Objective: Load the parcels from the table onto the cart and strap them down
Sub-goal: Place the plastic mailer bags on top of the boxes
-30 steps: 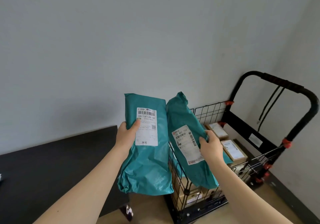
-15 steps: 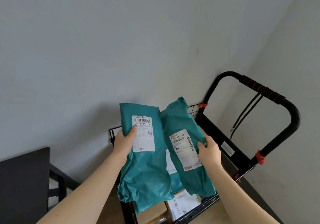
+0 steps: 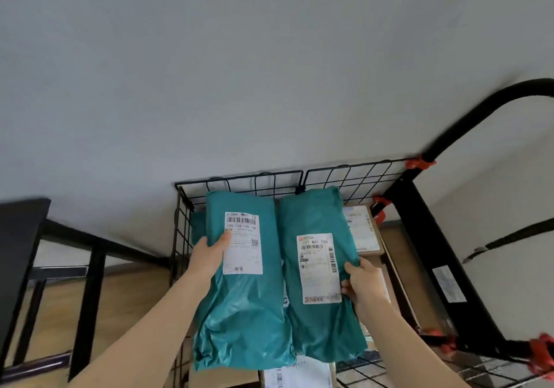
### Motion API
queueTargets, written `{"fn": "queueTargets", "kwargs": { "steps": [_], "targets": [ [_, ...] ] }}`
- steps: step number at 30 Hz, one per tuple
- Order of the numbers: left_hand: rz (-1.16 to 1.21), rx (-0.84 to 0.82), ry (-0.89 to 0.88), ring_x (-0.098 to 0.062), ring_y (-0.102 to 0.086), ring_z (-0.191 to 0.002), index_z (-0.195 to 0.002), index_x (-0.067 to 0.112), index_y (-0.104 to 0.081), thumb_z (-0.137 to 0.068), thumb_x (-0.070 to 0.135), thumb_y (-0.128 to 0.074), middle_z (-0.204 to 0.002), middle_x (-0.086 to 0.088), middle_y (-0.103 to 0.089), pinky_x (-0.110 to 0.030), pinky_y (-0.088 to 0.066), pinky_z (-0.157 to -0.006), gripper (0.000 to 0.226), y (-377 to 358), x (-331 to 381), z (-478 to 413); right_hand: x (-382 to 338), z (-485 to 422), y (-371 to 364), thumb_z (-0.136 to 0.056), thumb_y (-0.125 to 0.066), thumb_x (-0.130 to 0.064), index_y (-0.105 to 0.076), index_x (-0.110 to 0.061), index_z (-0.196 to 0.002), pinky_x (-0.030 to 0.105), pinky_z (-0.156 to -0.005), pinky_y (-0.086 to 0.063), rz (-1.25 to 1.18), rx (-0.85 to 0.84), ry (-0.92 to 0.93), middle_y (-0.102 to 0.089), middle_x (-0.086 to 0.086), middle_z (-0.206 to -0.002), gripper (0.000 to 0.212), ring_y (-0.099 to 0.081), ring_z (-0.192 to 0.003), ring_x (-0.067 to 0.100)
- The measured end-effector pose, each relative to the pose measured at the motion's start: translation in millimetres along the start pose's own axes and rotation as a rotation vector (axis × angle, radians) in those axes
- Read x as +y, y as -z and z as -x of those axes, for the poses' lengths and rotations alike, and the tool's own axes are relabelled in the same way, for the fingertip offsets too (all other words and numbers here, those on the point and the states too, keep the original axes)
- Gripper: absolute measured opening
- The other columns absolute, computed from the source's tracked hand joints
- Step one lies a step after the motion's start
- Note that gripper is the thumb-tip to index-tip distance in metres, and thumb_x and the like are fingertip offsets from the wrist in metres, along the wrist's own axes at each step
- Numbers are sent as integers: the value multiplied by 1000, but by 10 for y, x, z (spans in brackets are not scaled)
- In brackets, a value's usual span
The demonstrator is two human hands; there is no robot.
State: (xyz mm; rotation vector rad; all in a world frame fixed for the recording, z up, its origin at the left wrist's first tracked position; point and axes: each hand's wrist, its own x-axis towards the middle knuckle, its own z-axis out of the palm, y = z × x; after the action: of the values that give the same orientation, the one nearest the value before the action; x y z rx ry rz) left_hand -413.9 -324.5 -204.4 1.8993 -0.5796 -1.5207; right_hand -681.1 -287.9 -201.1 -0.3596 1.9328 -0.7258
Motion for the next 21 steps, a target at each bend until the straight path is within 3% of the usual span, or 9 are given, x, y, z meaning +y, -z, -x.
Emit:
{"fn": "queueTargets", "kwargs": {
  "steps": [4,7,9,11,14,16,18,21],
  "targets": [
    [-98,39,25,-28,-61,-105,-122,8,-55,-88,35,-63,-116,-7,-63,-42,-47,-96,44,-130,-198,-203,74,-389,-69,-97,-44,-8,-48,-9,-129,34,-56,-52,165,-60,-34,-56,10,-75,32,-51,-54,19],
    [-379,172,-14,-28,-56,-113,-126,15,-54,-69,64,-64,-126,-10,-58,-45,-46,-98,76,-160,-393,-307,158,-528,-63,-94,-49,-16,-35,-18,-143,42,-76,-54,513,-29,127,-61,11,-113,51,-63,-85,31],
    [-499,206,35,-29,-42,-128,-139,18,-41,-63,65,-71,-141,-12,-42,-46,-37,-107,95,-164,-507,-337,181,-553,-47,-93,-53,-20,-27,-23,-147,34,-73,-48,633,-46,210,-51,13,-129,59,-57,-91,29],
    [-480,184,126,-31,-31,-136,-147,19,-25,-56,64,-77,-148,-12,-31,-50,-29,-112,114,-177,-625,-397,182,-571,-53,-94,-52,-25,-24,-27,-147,29,-69,-42,729,-100,245,-43,11,-133,60,-50,-86,22],
    [-643,168,154,-31,-32,-135,-144,29,-24,-32,92,-59,-146,-7,-38,-53,-30,-110,133,-227,-705,-510,185,-643,-87,-93,-53,-30,-27,-29,-147,30,-76,-43,810,-138,255,-42,8,-134,60,-55,-101,26],
    [-723,168,141,-30,-28,-137,-143,26,-27,-37,93,-52,-145,-7,-37,-52,-28,-110,128,-311,-645,-484,182,-674,-107,-92,-55,-32,-28,-30,-146,29,-72,-43,833,-135,269,-42,7,-132,60,-56,-101,26],
    [-752,177,133,-30,-22,-138,-144,21,-25,-54,83,-58,-146,-10,-32,-51,-26,-111,115,-388,-569,-428,170,-690,-115,-91,-56,-34,-29,-31,-145,29,-68,-42,874,-120,273,-41,7,-131,60,-55,-95,25],
    [-743,165,131,-30,-20,-138,-146,20,-21,-64,75,-62,-146,-12,-30,-50,-28,-110,107,-425,-528,-403,133,-670,-92,-89,-57,-41,-29,-32,-144,30,-70,-47,993,-45,347,-33,5,-136,62,-45,-116,24]
  ]
}}
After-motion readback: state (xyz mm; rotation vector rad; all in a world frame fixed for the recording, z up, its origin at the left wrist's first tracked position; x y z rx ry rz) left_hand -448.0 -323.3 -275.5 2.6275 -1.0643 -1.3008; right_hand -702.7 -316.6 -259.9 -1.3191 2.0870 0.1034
